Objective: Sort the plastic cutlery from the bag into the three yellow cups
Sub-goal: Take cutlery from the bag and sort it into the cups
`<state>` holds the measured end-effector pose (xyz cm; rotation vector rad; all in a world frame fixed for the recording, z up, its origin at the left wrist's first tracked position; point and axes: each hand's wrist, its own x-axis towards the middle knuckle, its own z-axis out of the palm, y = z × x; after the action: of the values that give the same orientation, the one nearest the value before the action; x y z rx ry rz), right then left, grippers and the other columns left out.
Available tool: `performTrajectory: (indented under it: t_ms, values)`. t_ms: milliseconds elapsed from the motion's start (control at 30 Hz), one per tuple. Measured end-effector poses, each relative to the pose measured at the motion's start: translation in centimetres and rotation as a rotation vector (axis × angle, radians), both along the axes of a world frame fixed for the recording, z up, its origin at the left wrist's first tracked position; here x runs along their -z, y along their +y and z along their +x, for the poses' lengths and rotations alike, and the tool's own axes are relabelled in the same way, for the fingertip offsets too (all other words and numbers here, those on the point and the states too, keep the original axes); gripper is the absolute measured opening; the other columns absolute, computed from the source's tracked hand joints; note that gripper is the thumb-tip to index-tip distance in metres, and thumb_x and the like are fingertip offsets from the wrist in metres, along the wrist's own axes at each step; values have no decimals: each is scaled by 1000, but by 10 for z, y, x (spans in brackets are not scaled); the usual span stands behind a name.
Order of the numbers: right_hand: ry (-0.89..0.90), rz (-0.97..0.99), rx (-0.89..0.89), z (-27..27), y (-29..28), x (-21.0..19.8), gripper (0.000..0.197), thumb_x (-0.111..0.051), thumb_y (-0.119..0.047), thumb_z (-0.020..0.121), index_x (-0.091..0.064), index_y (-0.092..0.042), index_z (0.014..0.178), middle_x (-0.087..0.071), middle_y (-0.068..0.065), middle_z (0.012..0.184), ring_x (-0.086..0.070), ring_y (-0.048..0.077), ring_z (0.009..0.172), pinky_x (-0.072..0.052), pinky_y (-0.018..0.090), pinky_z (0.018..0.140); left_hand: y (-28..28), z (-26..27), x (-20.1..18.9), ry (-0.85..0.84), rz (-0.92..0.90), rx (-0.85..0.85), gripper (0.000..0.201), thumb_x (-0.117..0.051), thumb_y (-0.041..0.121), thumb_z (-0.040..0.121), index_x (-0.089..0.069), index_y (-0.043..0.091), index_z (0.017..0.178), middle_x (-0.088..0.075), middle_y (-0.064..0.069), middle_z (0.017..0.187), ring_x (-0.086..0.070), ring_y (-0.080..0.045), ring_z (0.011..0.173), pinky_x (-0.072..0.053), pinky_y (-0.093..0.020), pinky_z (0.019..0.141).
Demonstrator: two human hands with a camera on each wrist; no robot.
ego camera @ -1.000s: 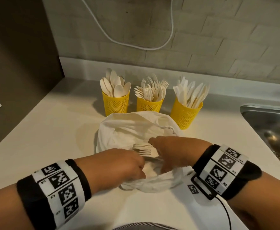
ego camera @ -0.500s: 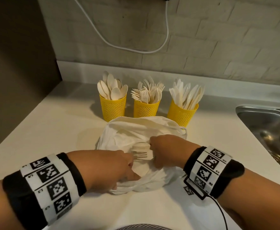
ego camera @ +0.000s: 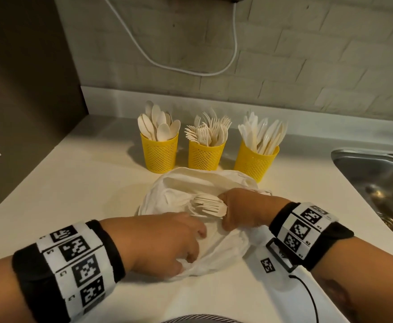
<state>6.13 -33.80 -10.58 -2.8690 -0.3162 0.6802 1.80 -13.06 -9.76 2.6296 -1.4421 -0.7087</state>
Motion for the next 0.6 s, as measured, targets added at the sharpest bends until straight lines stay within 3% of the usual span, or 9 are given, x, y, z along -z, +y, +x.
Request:
performTrajectory:
  t_ms: [67,100,167,200,300,367,433,500,600]
  values:
    - [18,59,36,1,-1,4,42,-82,-24,69,-68,-21,108,-72,-3,97,-65,18,87,-53,28,77,-7,-3,5,27,6,34,48,-56,29,91,-47,30,139,-8,10,163,-6,-8,149,-8,-33,122]
    - [21,98,54,2,-2,5,41,-84,-24,68,-68,-24,106,-73,-4,96,-66,18,88,-54,29,80,-11,-4,7,72,53,31,62,-57,29,92,-31,35,149,4,13,165,4,-7,150,2,-38,122]
    - [-2,140,55,5,-4,3,36,-84,-30,68,-66,-30,98,-71,-8,89,-66,15,84,-54,28,77,-18,-9,12,149,197,46,83,-58,32,92,-3,45,153,22,18,161,22,-10,148,12,-53,118]
    - [-16,137,44,7,-5,0,33,-84,-35,68,-63,-30,94,-69,-10,87,-65,15,82,-53,28,75,-20,-11,15,153,263,74,86,-59,33,91,1,48,152,27,19,159,28,-14,146,13,-60,116]
    - [-13,182,27,9,-12,-17,31,-83,-39,70,-66,-26,92,-72,-6,89,-68,19,84,-55,33,78,-25,-9,15,181,349,126,84,-60,34,90,-4,54,150,31,24,156,33,-21,145,10,-70,111]
    - [67,488,54,8,-20,-33,24,-84,-22,73,-70,-22,92,-74,-1,89,-69,20,83,-57,37,82,-24,-3,8,242,356,126,81,-59,35,91,-6,57,148,28,29,155,29,-19,146,3,-69,112]
    - [200,852,20,6,-27,-51,17,-78,-2,76,-70,-16,82,-70,9,80,-67,22,74,-57,36,74,-23,3,1,301,359,115,78,-58,38,92,-6,60,147,23,34,155,26,-15,147,-4,-66,113]
    - [304,1053,-65,7,-35,-69,12,-73,2,76,-65,-6,82,-65,13,76,-64,21,70,-55,30,69,-25,8,-4,339,370,103,77,-57,40,93,-5,61,146,18,36,155,22,-14,148,-6,-64,115]
    - [446,1184,-176,9,-41,-86,16,-67,0,73,-58,-1,85,-63,7,74,-62,19,67,-54,30,68,-26,14,-9,371,352,85,78,-59,42,93,-6,59,148,6,29,160,14,-13,150,-7,-57,118]
